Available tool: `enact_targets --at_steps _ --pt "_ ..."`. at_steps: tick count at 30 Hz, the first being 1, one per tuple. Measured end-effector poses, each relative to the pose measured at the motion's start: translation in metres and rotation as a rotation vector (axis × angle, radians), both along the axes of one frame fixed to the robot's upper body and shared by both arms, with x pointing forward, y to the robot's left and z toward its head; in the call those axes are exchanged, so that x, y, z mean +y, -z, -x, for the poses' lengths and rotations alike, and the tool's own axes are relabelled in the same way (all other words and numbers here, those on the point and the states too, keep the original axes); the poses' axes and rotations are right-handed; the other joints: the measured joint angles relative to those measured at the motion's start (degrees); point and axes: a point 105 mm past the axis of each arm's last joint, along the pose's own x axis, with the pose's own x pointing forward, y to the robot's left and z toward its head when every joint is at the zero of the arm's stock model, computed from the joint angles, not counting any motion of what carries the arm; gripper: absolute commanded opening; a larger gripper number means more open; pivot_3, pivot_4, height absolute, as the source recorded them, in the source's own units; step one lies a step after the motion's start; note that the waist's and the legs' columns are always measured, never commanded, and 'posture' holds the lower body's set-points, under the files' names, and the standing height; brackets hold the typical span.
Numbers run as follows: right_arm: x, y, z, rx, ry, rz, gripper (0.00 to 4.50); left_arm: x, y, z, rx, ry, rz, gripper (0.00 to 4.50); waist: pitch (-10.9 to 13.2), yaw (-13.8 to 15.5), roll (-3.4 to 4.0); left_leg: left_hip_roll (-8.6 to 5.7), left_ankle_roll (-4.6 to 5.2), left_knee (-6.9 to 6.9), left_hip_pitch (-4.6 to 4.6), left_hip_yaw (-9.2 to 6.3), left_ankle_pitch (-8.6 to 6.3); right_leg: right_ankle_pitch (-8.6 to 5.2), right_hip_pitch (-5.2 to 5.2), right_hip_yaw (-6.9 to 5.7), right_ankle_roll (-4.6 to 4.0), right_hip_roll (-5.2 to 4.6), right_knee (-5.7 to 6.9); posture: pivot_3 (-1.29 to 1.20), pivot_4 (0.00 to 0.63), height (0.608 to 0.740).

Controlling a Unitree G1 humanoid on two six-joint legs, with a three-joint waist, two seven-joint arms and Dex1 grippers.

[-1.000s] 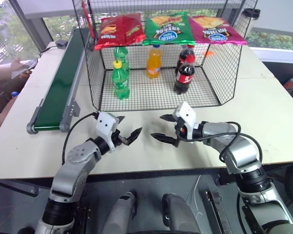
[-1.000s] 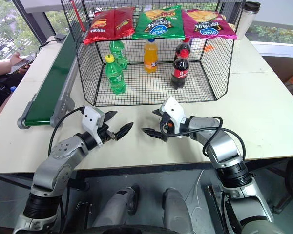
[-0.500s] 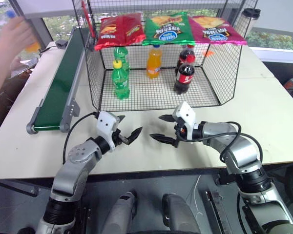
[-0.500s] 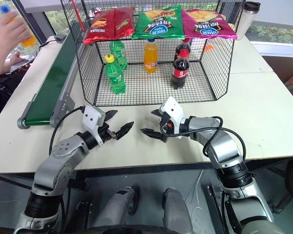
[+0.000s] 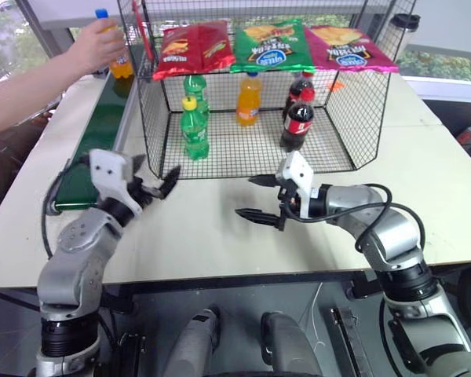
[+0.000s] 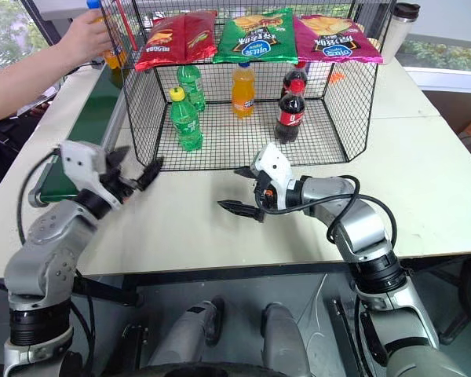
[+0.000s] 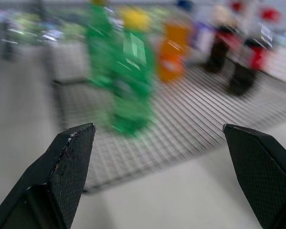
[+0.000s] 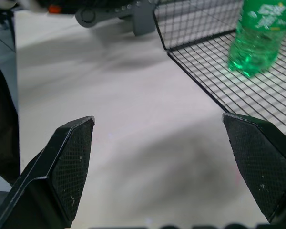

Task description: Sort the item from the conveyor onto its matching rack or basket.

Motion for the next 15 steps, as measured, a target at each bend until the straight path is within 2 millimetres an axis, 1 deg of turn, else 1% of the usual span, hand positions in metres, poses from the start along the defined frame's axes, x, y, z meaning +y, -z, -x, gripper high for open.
enact_targets --at_steps 3,5,7,15 --pt "0.006 -0.007 0.001 -0.002 -0.027 -0.037 4.43 0.007 -0.005 0.002 0.001 -0.046 0.053 4.5 0.0 -0.1 0.0 0.0 0.0 0.0 0.01 0.0 0.0 0.01 0.0 0.0 -0.01 0.02 0.01 0.0 0.15 0.739" --pt "0.007 -0.015 0.001 -0.009 -0.035 -0.062 4.43 0.01 -0.005 0.003 0.007 -0.068 0.067 4.5 0.0 -0.1 0.0 0.0 0.0 0.0 0.01 0.0 0.0 0.02 0.0 0.0 -0.02 0.03 0.02 0.0 0.15 0.739" --pt "0.006 -0.02 0.001 -0.008 -0.039 -0.08 4.43 0.019 -0.003 0.005 0.012 -0.115 0.071 4.5 0.0 -0.1 -0.01 0.01 0.0 0.0 0.02 0.0 0.0 0.09 0.0 0.0 -0.14 0.03 0.02 0.0 0.15 0.739" --pt "0.008 -0.02 0.003 0.014 -0.056 -0.101 4.43 0.056 -0.007 0.01 -0.01 -0.322 0.11 4.5 0.0 0.0 -0.01 0.0 0.0 0.01 0.02 0.0 0.0 0.12 0.01 0.0 -0.19 0.03 0.01 0.0 0.15 0.739"
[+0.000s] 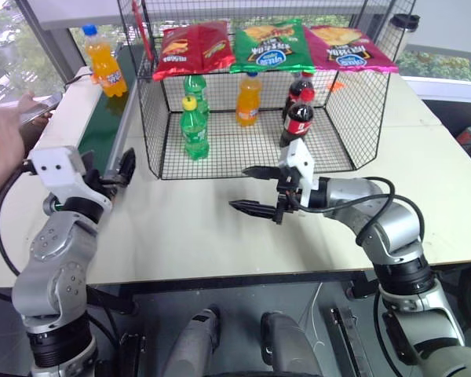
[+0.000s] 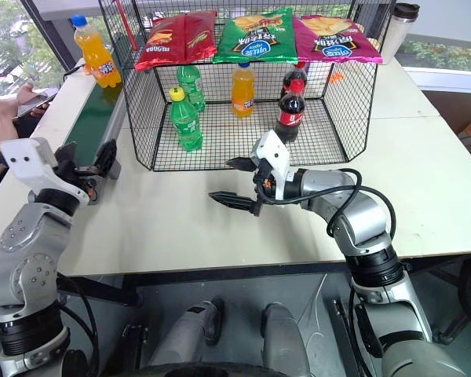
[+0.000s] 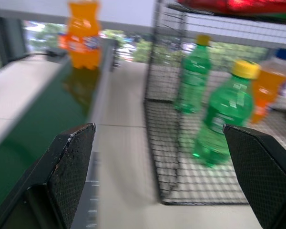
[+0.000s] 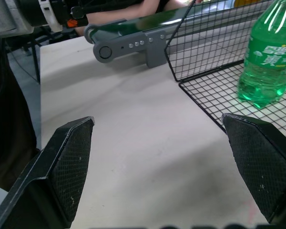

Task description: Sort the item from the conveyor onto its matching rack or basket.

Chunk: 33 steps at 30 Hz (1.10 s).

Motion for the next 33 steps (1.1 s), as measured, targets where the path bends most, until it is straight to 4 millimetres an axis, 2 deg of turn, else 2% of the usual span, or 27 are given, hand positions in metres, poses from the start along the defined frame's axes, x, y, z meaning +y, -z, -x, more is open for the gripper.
enact_targets --at_steps 5,14,19,33 --pt "0.001 -0.001 0.001 0.005 -0.012 -0.011 4.43 0.029 0.013 0.003 0.053 -0.132 -0.089 4.5 0.0 -0.1 0.0 0.01 0.0 -0.01 0.0 0.01 0.0 0.01 -0.02 0.01 -0.03 0.0 0.0 0.0 0.15 0.739" --pt "0.002 -0.002 0.003 0.003 -0.017 -0.013 4.43 0.054 0.028 0.004 0.101 -0.197 -0.107 4.5 0.0 0.0 -0.01 0.01 -0.01 -0.01 -0.01 0.0 -0.01 0.0 -0.02 0.0 -0.02 -0.02 -0.02 0.0 0.15 0.739" --pt "0.002 0.0 0.003 0.006 -0.016 -0.012 4.43 0.062 0.035 0.003 0.12 -0.233 -0.111 4.5 0.0 0.0 -0.01 0.01 -0.01 -0.01 -0.01 0.0 -0.01 -0.01 -0.02 0.0 0.0 -0.02 -0.02 0.0 0.15 0.739" --pt "0.001 0.003 0.004 0.006 -0.019 0.0 4.43 0.069 0.038 0.002 0.115 -0.282 -0.136 4.5 0.0 0.0 -0.01 0.01 -0.01 -0.02 -0.02 0.0 -0.01 0.0 -0.02 0.0 -0.01 -0.02 -0.04 0.0 0.15 0.739"
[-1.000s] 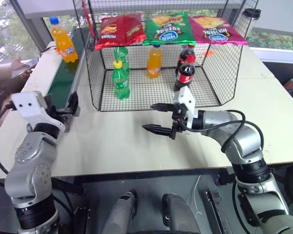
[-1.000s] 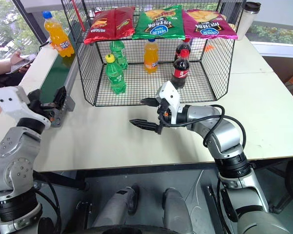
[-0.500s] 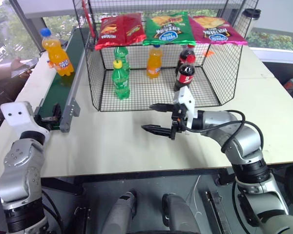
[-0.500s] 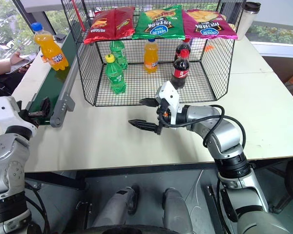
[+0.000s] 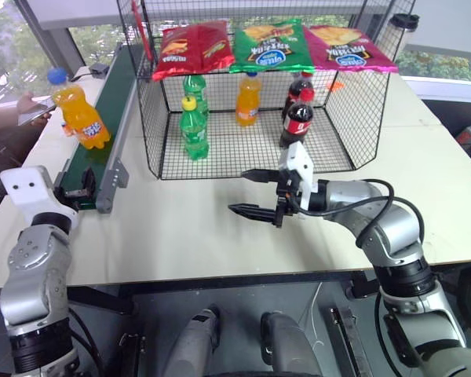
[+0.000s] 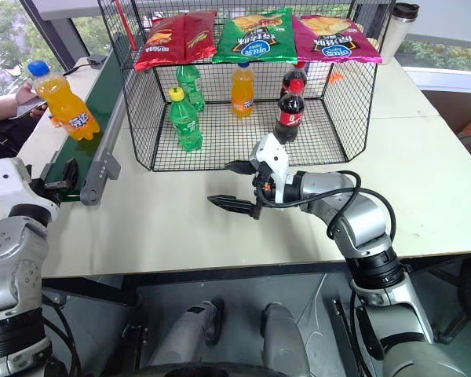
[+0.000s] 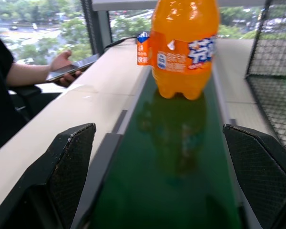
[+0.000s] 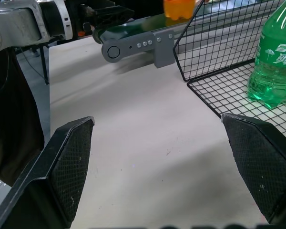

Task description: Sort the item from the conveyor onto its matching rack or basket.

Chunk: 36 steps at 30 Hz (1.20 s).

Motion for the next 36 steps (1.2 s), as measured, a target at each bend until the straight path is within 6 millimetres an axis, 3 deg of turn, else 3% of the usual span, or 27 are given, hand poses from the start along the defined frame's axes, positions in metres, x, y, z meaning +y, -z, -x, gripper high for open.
enact_targets --at_steps 17,18,21,32,36 --pt "0.0 0.001 -0.001 -0.004 0.01 0.009 4.43 -0.004 -0.004 -0.009 -0.019 0.026 -0.017 4.5 0.0 -0.1 0.0 0.0 0.0 -0.01 0.0 0.0 0.0 0.0 -0.01 0.0 0.0 0.0 0.0 0.0 0.15 0.739" --pt "0.0 0.001 -0.001 -0.004 0.011 0.009 4.5 -0.005 -0.004 -0.009 -0.021 0.031 -0.018 3.95 0.0 -0.1 0.0 0.01 0.0 -0.02 0.0 0.0 0.0 0.0 -0.01 0.0 0.01 0.0 0.0 0.0 0.15 0.739" --pt "0.0 0.001 -0.001 -0.004 0.013 0.01 4.5 -0.008 -0.005 -0.009 -0.032 0.052 -0.018 2.86 0.0 0.0 0.0 0.01 0.0 -0.02 -0.01 0.0 0.0 0.0 -0.01 0.0 0.01 0.0 -0.01 0.0 0.15 0.739" --pt "0.0 0.001 -0.002 -0.005 0.02 0.01 4.5 -0.009 -0.005 -0.01 -0.045 0.062 -0.01 2.83 0.0 0.0 0.0 0.0 0.0 -0.01 -0.01 -0.01 0.0 -0.01 -0.01 -0.01 0.01 0.0 -0.01 0.0 0.15 0.739" --pt "0.0 0.001 -0.002 -0.005 0.02 0.01 4.5 -0.021 -0.009 -0.014 -0.053 0.159 0.052 2.83 0.0 0.2 -0.02 0.0 0.0 0.0 -0.04 -0.03 0.0 -0.01 -0.01 -0.04 0.02 0.0 -0.02 0.0 0.15 0.739"
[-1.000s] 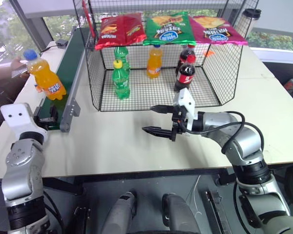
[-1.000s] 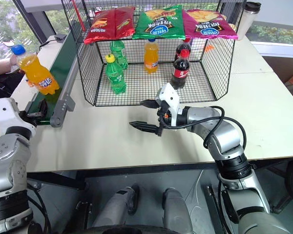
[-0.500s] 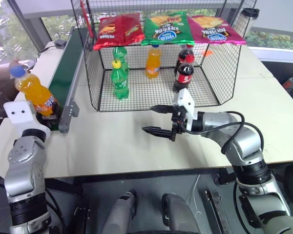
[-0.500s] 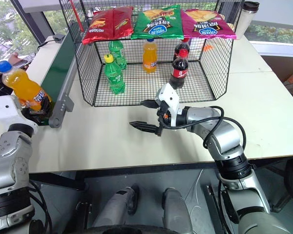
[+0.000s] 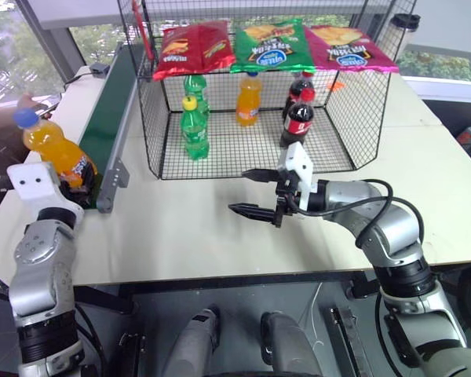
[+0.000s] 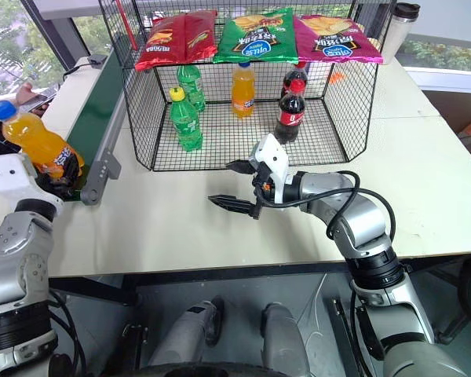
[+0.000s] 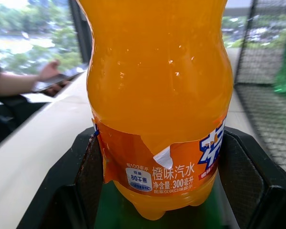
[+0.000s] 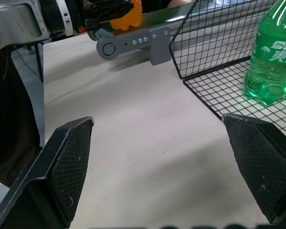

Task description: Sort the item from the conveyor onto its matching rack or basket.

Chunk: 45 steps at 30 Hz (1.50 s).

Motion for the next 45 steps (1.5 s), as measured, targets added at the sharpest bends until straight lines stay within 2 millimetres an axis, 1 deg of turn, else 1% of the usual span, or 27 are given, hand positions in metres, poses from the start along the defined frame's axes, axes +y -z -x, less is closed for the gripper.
enact_targets --at_steps 2,7,9,11,13,16,17,19,22,27,32,43,45 --pt "0.0 0.0 0.0 0.002 0.0 0.001 4.5 -0.009 -0.006 -0.002 0.008 0.083 -0.002 2.83 0.0 -0.2 -0.02 0.0 0.0 0.0 -0.01 0.0 0.0 0.01 -0.01 0.0 -0.02 0.01 0.0 0.0 0.15 0.739" --pt "0.001 -0.002 0.001 0.005 -0.012 0.001 4.5 -0.043 -0.039 0.001 -0.014 0.344 -0.073 2.83 0.0 -0.3 -0.01 0.0 0.0 -0.06 -0.03 0.02 0.0 0.02 -0.07 0.01 -0.04 0.01 -0.02 0.0 0.15 0.739" --pt "0.002 -0.005 0.002 0.004 -0.017 -0.005 4.5 -0.056 -0.044 0.004 -0.005 0.445 -0.093 2.83 0.0 -0.4 -0.01 0.01 0.0 -0.08 -0.02 0.02 0.0 0.02 -0.07 0.02 -0.04 0.01 -0.03 0.0 0.15 0.739" --pt "0.003 -0.01 0.001 0.012 -0.016 -0.019 4.5 -0.07 -0.039 0.006 0.038 0.555 -0.112 2.83 0.0 -0.4 0.0 0.01 0.0 -0.08 -0.02 0.02 0.0 0.02 -0.07 0.02 -0.05 0.01 -0.02 0.0 0.15 0.739" --pt "0.003 -0.014 0.001 0.017 -0.013 -0.033 4.5 -0.087 -0.027 0.008 0.094 0.656 -0.13 2.83 0.0 -0.4 0.0 0.01 0.0 -0.08 -0.03 0.03 0.0 0.02 -0.07 0.04 -0.06 0.0 -0.03 0.0 0.15 0.739" --pt "0.005 -0.019 -0.001 0.027 -0.004 -0.067 4.5 -0.118 -0.006 0.011 0.167 0.813 -0.124 2.83 0.0 -0.2 0.0 0.01 0.01 -0.08 -0.05 0.03 -0.01 0.02 -0.06 0.04 -0.06 -0.01 -0.12 0.0 0.15 0.739" --pt "0.005 -0.021 -0.001 0.025 -0.001 -0.077 4.5 -0.125 -0.002 0.012 0.179 0.845 -0.121 2.83 0.0 -0.2 0.0 0.01 0.01 -0.08 -0.07 0.03 -0.01 0.02 -0.06 0.04 -0.06 -0.01 -0.14 0.0 0.15 0.739" --pt "0.005 -0.026 -0.004 0.018 0.012 -0.086 4.5 -0.145 0.008 0.013 0.197 0.931 -0.126 2.83 0.0 -0.2 0.01 0.0 0.02 -0.08 -0.09 0.03 -0.01 0.02 -0.06 0.04 -0.07 -0.01 -0.18 0.0 0.15 0.739" --pt "0.002 -0.033 -0.007 0.007 0.033 -0.098 4.5 -0.169 0.014 0.013 0.198 1.025 -0.134 2.83 0.0 -0.2 0.0 0.0 0.03 -0.09 -0.09 0.03 -0.02 0.03 -0.06 0.04 -0.06 -0.01 -0.21 0.0 0.15 0.739" --pt "0.0 -0.033 -0.01 0.025 0.064 -0.099 4.5 -0.198 0.018 0.007 0.164 1.131 -0.215 2.83 0.0 -0.3 0.01 0.0 0.05 -0.1 -0.09 0.05 -0.02 0.03 -0.06 0.04 -0.06 -0.01 -0.22 0.0 0.15 0.739" --pt "0.0 -0.032 -0.011 0.029 0.076 -0.101 4.5 -0.214 0.024 0.007 0.155 1.199 -0.253 2.83 0.0 -0.3 0.01 0.01 0.07 -0.1 -0.09 0.05 -0.03 0.03 -0.06 0.03 -0.06 0.0 -0.22 0.0 0.15 0.739" --pt "0.004 -0.034 -0.017 0.029 0.099 -0.111 4.5 -0.226 0.025 0.009 0.136 1.241 -0.257 2.83 0.0 -0.3 0.01 0.0 0.08 -0.09 -0.08 0.05 -0.02 0.04 -0.05 0.03 -0.04 0.01 -0.22 0.0 0.15 0.739" --pt "0.006 -0.03 -0.02 0.034 0.111 -0.106 3.97 -0.227 0.025 0.009 0.134 1.243 -0.256 2.83 0.0 -0.3 0.01 0.0 0.08 -0.09 -0.08 0.05 -0.02 0.04 -0.05 0.03 -0.04 0.01 -0.21 0.0 0.15 0.739"
